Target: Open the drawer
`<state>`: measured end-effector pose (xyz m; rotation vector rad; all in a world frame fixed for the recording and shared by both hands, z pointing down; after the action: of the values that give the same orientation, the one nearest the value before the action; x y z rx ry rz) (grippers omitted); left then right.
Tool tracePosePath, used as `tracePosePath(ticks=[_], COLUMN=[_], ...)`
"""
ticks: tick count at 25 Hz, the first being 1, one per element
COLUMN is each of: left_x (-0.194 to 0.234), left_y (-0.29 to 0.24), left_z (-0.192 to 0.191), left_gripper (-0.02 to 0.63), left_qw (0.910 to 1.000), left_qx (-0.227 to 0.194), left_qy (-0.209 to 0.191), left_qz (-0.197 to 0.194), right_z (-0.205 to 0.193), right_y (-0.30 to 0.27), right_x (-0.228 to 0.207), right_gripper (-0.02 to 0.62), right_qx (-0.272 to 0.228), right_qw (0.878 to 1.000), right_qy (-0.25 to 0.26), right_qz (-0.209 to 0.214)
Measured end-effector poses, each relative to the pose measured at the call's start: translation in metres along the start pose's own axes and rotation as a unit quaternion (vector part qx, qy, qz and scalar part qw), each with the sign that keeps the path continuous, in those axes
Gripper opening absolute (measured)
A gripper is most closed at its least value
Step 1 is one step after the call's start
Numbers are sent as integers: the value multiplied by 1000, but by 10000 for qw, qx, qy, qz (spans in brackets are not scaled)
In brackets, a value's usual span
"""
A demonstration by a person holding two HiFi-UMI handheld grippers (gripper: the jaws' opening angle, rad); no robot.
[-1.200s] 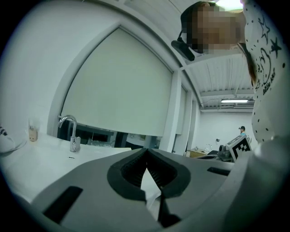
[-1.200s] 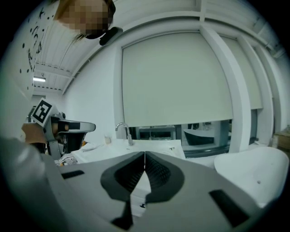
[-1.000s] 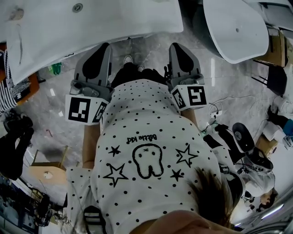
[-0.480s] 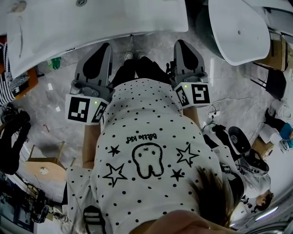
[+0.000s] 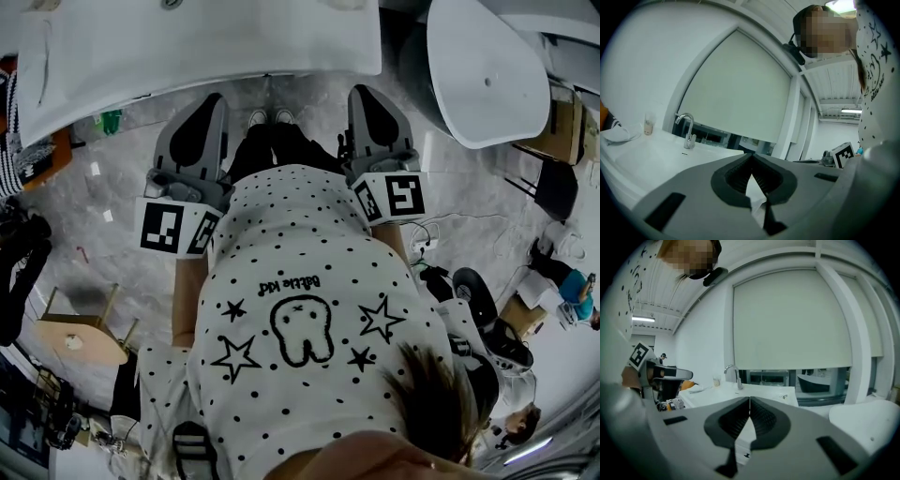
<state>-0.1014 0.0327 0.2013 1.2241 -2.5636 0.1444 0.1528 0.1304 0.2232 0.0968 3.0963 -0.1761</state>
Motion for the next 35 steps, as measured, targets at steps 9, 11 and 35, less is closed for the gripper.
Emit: tracePosePath(ticks=[9, 11, 35], left_x=[-3, -4, -7], left_y=[0, 0, -2], left_z=[0, -2, -2], left_gripper=[5, 5, 5], left_qw=[10000, 10000, 9998], left_qx=[-14, 10, 21], left_qy=[17, 47, 50], left_qz=[6, -18, -193], right_z=[0, -1, 0], right_y=[-2, -1, -5], right_x=[6, 6, 6], right_gripper=[14, 14, 14], right_qx=[-46, -59, -164], right_qw=[9999, 10000, 9998], right_qy=[60, 59, 1], right_qz=[71, 40, 106])
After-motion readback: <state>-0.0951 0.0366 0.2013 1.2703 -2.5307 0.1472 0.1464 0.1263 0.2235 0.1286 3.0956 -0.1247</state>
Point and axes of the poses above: the fingertips, and each gripper's own axes: y backward along the fingers, x to its left, z out of its top, the point moved 9 cm from there along y, backward along the fingers, and after that the axes turned 10 degrees about -x, right-handed, at the moved point
